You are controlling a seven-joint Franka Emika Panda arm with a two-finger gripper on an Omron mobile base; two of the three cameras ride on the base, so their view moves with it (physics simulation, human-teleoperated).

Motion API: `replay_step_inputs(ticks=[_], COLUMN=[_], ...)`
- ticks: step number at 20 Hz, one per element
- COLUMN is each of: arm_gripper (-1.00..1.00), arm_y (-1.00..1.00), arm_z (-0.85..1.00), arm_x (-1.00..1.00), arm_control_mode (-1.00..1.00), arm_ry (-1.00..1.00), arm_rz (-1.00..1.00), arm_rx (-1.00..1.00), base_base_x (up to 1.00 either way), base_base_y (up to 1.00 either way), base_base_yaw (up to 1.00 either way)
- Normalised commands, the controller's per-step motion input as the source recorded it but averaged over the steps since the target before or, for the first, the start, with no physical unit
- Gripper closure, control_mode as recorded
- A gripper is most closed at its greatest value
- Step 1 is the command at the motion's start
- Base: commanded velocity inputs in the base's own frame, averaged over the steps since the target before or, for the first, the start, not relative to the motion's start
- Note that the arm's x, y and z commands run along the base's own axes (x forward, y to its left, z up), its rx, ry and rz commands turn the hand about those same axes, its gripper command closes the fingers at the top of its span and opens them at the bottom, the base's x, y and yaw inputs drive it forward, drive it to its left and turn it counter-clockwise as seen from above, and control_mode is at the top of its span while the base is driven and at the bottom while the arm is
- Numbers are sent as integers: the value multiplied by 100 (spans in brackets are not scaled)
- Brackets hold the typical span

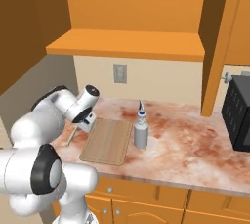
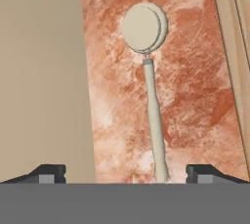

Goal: Grab the spray bottle from the cabinet, then place it next to the cutting board for sanitizing. Then grab the dish brush from the countertop next to the sink and place it next to the cutting board.

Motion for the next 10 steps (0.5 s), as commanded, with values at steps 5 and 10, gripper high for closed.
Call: replay_step_inputs(ticks=[5,10], arm_gripper=[-100,-100], arm_y=[-24,-35], arm_z=[100,97], arm_x=[-88,-92], arm_control_mode=[-100,-100], arm_ry=[-18,-24], arm_rz=[0,0], arm_rx=[0,0], base_base_x=[0,0], base_base_y=[0,0], base_base_yaw=[0,0])
